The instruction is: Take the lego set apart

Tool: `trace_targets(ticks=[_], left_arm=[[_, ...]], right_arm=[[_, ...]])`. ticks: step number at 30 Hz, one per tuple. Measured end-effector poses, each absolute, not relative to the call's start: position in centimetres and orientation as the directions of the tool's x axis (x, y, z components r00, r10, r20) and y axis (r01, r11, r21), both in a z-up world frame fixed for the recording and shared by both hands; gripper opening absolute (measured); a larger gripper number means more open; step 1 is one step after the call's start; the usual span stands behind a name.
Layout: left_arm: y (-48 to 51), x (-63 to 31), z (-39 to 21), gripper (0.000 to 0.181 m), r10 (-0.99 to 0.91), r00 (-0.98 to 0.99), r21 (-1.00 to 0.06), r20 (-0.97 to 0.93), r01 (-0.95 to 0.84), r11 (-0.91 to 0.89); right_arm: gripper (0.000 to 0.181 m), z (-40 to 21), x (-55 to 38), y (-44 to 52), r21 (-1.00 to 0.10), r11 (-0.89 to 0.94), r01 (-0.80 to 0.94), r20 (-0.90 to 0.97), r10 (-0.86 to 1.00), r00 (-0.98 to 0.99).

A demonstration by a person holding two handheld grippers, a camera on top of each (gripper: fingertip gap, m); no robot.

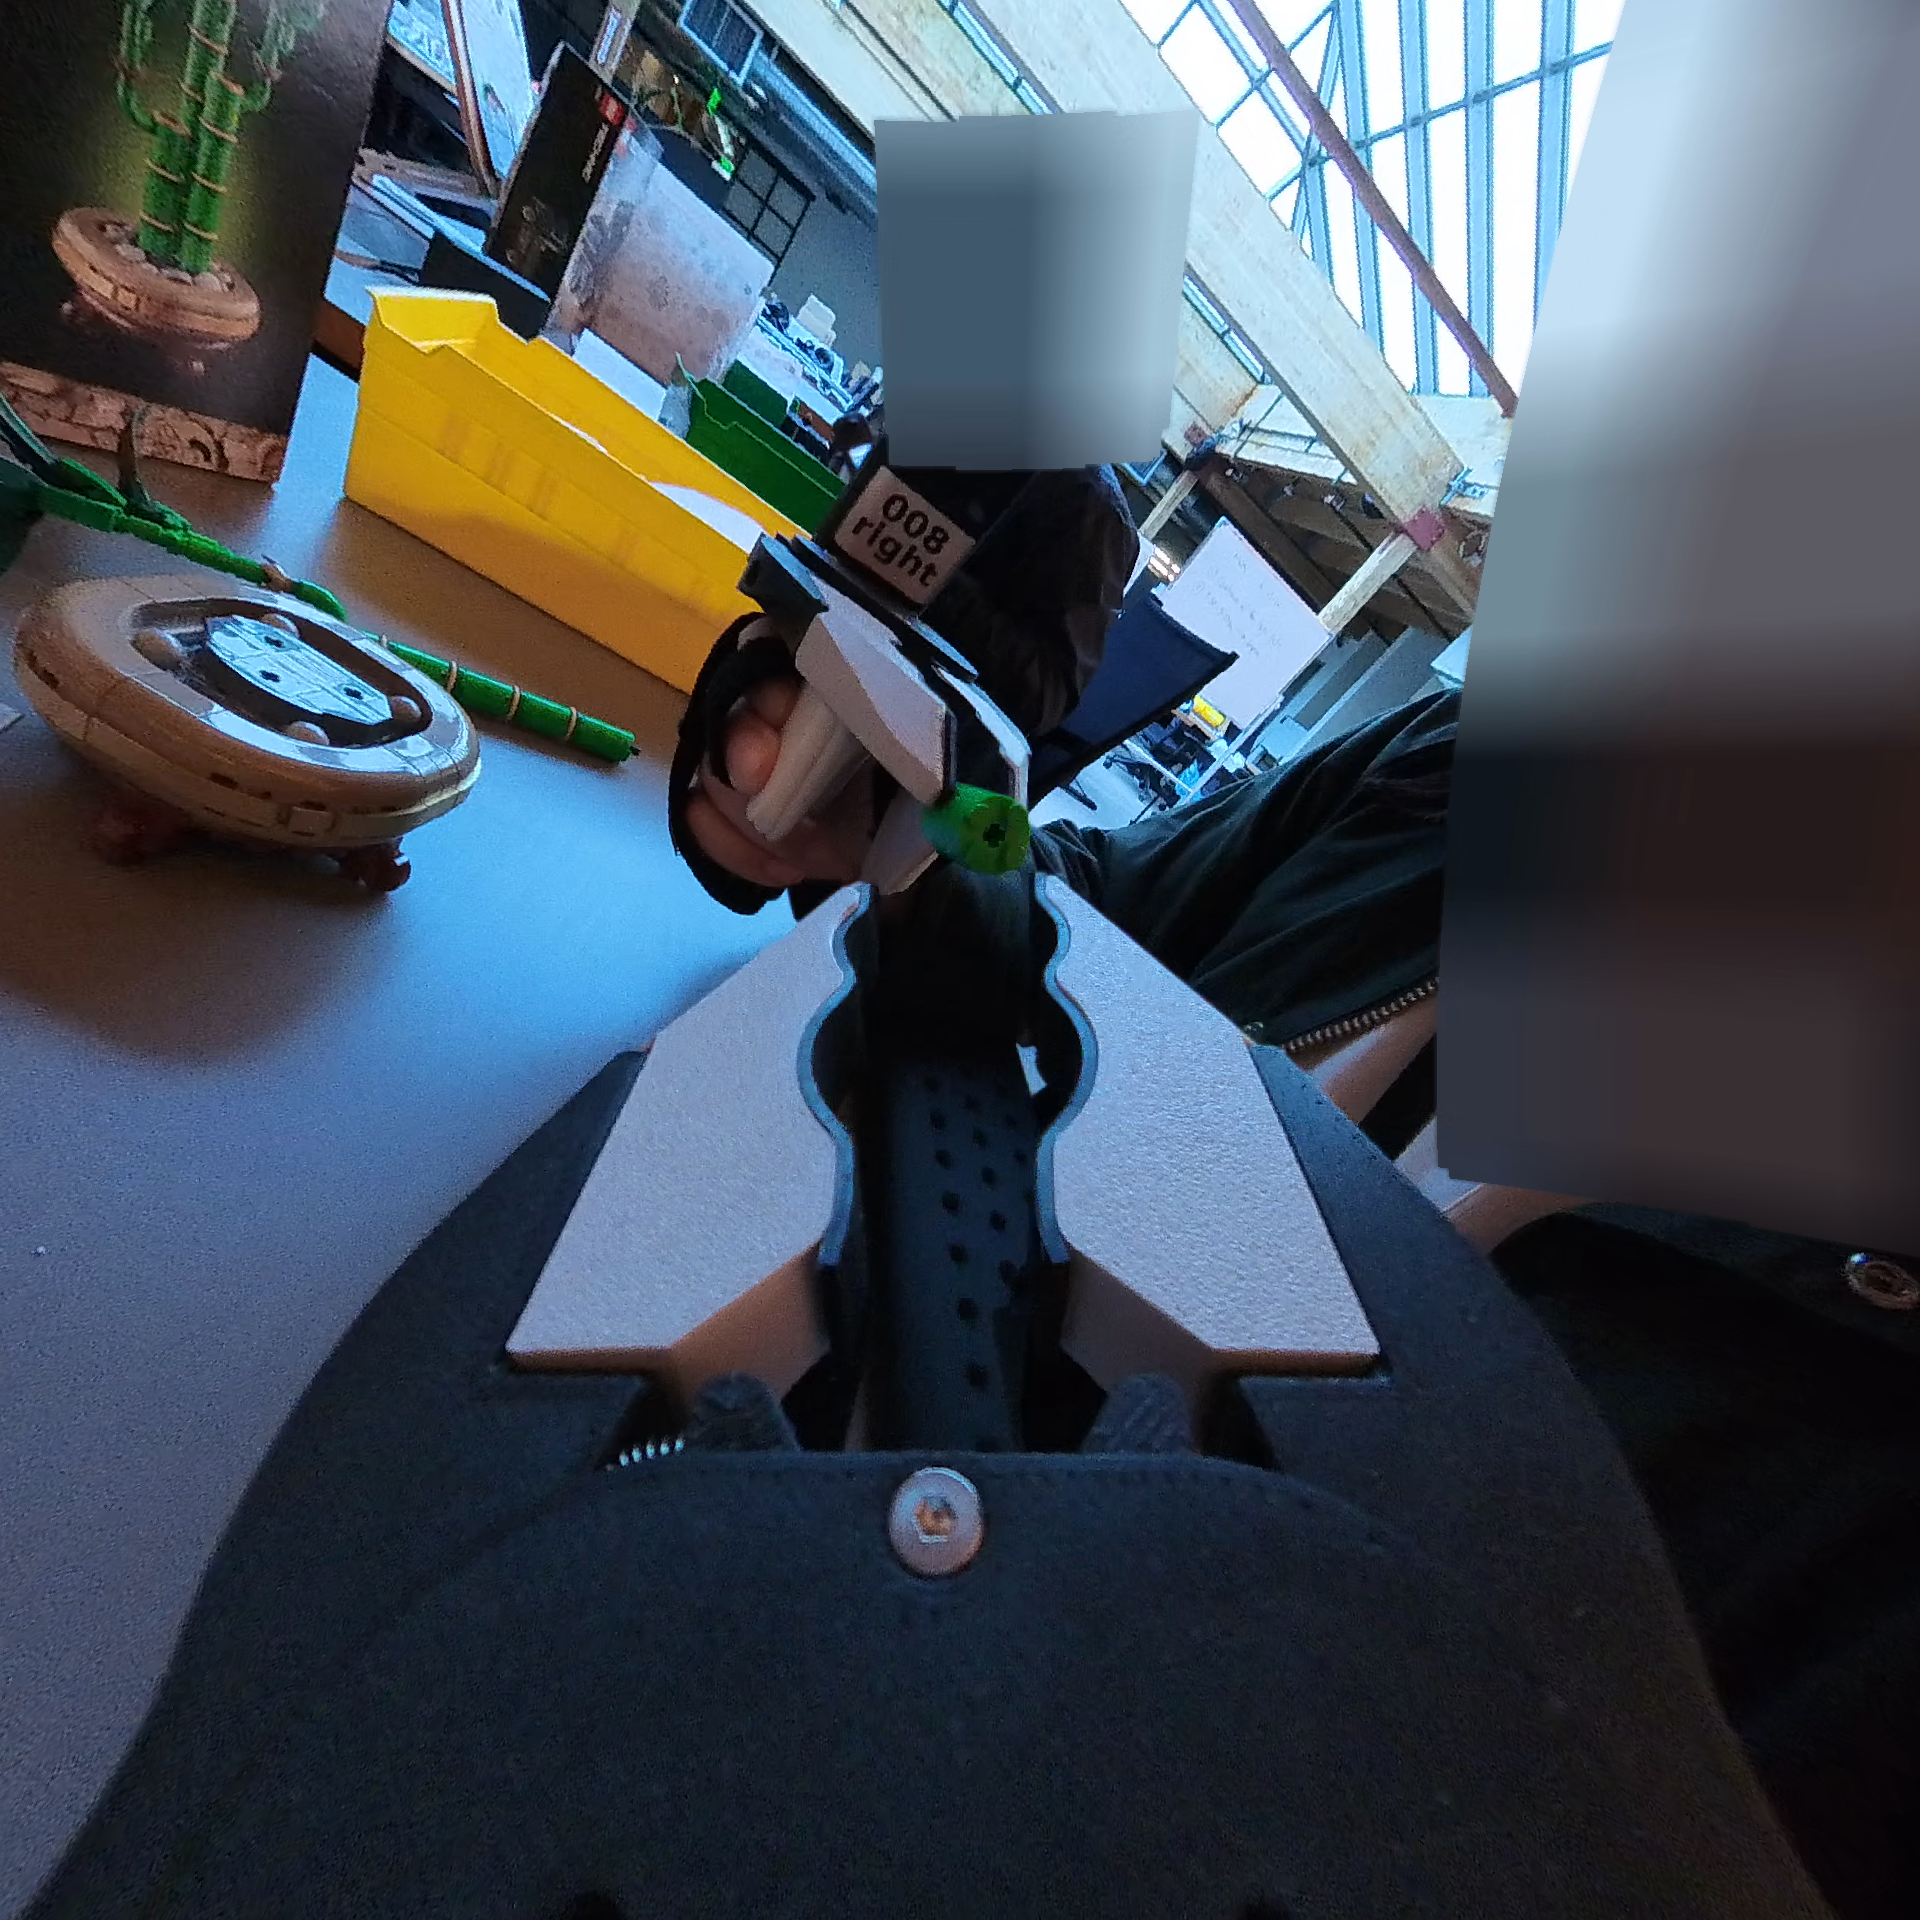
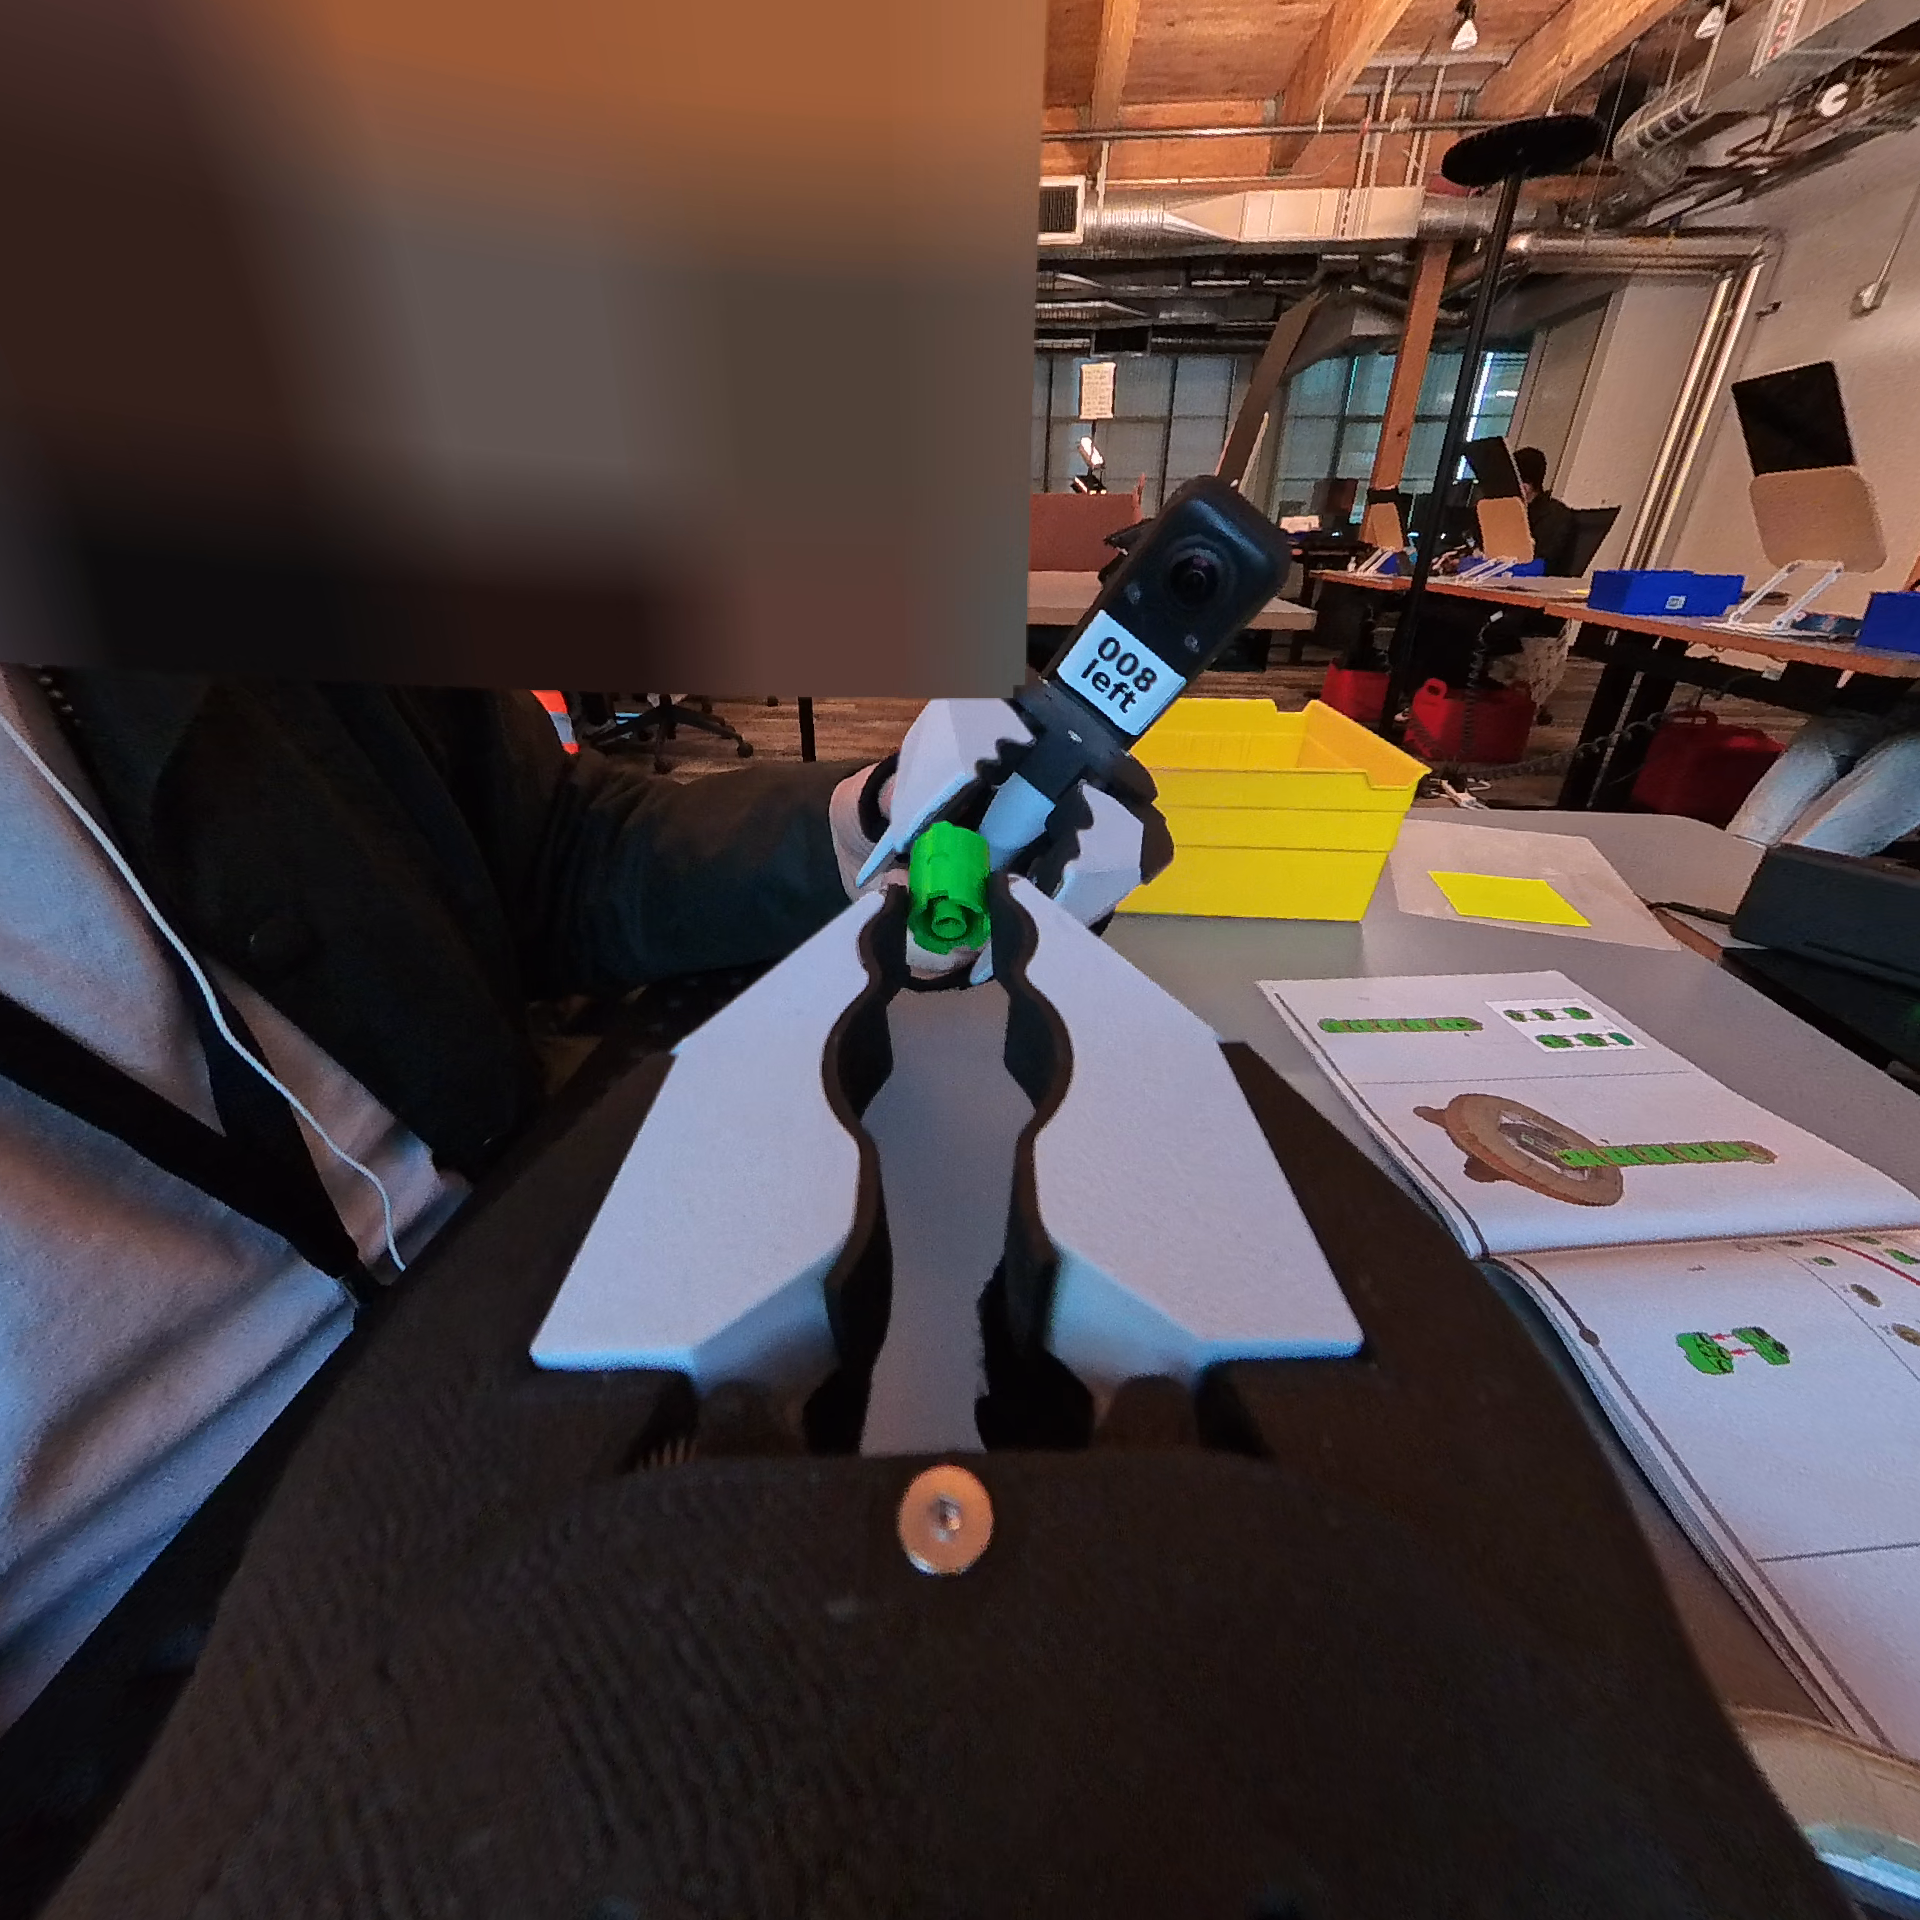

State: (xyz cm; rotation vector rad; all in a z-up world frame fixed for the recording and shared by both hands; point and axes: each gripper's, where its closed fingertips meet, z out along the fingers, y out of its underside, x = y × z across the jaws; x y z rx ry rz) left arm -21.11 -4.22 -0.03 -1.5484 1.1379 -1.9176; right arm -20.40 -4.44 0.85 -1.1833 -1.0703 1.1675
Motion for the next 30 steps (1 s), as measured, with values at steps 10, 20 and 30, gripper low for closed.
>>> trace_targets(ticks=[10, 20, 30], left_arm=[[-3.4, -20.9, -1.4, 0.026, -0.766, -0.220, -0.796, 0.604, -0.194, -0.573], [-3.1, -20.4, -4.7, 0.014, -0.821, -0.110, -0.804, 0.560, -0.311, -0.506], [-3.0, -20.2, -4.7, 0.014, -0.811, -0.092, -0.791, 0.578, -0.307, -0.529]], right_arm=[[0.015, -1.4, -20.8, -3.2, -0.997, 0.052, 0.062, 0.063, 0.979, 0.196], [0.015, -4.4, -21.3, -2.6, -0.966, 0.082, 0.246, 0.139, 0.964, 0.227], [0.015, -4.6, -21.1, -2.6, -0.958, 0.053, 0.283, 0.122, 0.964, 0.235]])
